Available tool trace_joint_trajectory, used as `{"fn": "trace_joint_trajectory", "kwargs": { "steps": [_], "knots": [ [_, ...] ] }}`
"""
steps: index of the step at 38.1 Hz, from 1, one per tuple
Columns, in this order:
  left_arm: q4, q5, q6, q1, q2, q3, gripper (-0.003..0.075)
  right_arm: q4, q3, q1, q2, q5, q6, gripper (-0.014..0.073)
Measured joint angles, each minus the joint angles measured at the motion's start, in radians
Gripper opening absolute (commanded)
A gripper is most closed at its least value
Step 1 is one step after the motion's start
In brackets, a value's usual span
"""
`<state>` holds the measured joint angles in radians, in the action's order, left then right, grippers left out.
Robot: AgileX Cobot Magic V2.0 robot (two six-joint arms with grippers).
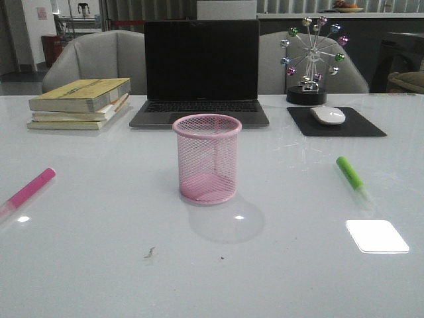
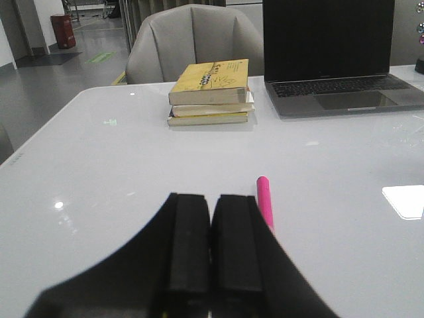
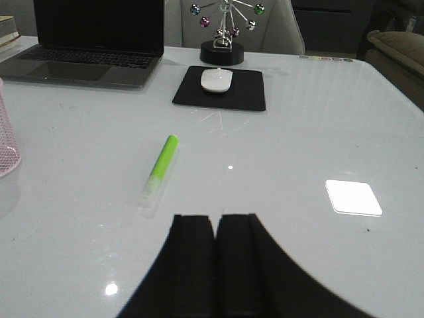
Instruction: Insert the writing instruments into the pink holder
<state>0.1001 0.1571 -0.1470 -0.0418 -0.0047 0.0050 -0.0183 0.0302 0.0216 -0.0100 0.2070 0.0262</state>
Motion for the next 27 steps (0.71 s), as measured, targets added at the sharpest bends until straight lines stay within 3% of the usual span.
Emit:
{"fn": "trace_joint_trajectory", "kwargs": {
  "steps": [27],
  "knots": [
    [0.031, -0.004, 0.0, 0.0, 0.0, 0.0, 0.0099, 0.0, 0.0, 0.0, 0.0, 0.0, 0.0, 0.0057]
  ]
}}
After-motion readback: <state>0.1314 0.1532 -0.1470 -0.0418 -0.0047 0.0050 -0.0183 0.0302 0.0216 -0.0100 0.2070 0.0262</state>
